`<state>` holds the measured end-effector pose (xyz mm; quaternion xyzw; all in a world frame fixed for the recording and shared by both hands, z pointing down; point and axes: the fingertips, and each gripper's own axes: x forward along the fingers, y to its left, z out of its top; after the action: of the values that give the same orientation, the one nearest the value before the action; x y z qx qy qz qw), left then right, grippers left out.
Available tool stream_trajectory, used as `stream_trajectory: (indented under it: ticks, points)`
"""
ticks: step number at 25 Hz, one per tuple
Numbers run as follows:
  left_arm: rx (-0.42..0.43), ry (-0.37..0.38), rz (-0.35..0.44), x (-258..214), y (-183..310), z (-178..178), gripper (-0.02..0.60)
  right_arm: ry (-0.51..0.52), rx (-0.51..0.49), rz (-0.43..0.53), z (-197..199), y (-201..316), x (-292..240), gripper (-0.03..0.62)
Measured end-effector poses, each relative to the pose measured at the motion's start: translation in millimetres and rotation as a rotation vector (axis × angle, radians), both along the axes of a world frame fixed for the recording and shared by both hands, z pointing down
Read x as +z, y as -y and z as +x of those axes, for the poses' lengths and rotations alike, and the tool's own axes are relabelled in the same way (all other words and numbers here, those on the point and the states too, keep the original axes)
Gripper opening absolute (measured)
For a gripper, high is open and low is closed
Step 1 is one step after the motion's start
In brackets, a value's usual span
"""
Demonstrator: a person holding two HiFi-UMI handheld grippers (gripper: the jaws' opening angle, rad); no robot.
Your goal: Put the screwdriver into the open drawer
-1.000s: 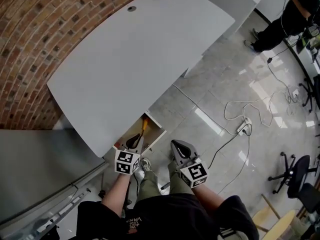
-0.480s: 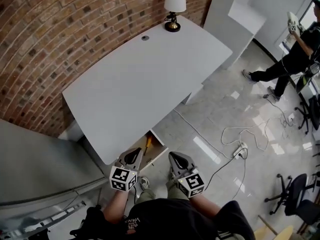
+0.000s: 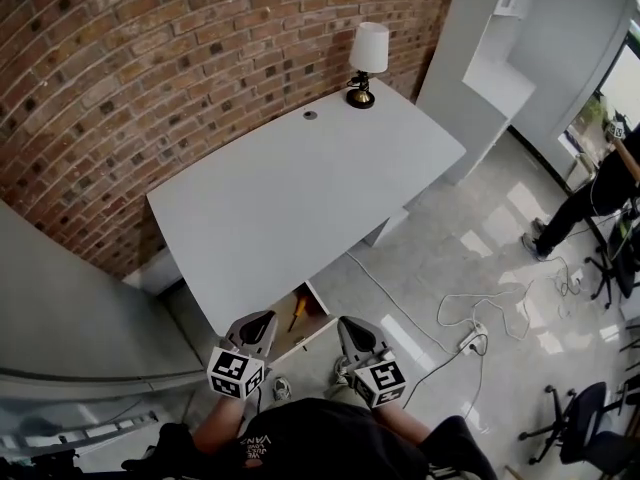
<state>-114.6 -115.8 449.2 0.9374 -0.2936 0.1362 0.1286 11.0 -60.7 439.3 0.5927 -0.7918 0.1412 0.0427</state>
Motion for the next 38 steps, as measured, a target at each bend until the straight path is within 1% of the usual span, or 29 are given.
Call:
stream_trajectory:
  ticks: [4, 10, 14, 18, 22, 31, 38]
  points:
    - [-0.015, 0.001, 0.025, -17.0, -8.2, -12.2, 0.012, 0.005, 0.027, 0.003, 1.2, -12.5, -8.6, -0.006]
    - [-0.025, -0.031, 0.071, -42.4, -13.3, -22.5, 0.009, 0.0, 0.031, 0.024, -3.8, -14.2, -22.1, -0.006]
    - [-0.034, -0.041, 0.098, -55.8, -13.0, -29.5, 0.009, 0.01, 0.024, 0.064, -11.3, -6.3, -35.7, -0.006]
    - [-0.039, -0.05, 0.114, -62.7, -14.4, -35.8, 0.008, 0.019, -0.004, 0.092, -24.1, 0.3, -43.5, -0.006]
    - [-0.045, -0.053, 0.12, -64.6, -14.4, -41.9, 0.008, 0.015, -0.029, 0.096, -35.6, 2.7, -44.6, -0.006]
    - [-0.055, -0.055, 0.108, -60.0, -15.0, -50.5, 0.008, 0.034, -0.036, 0.109, -47.8, 5.3, -45.9, -0.006]
    - [-0.053, -0.062, 0.091, -57.7, -17.6, -49.2, 0.008, 0.043, -0.034, 0.101, -48.6, 4.5, -44.3, -0.006]
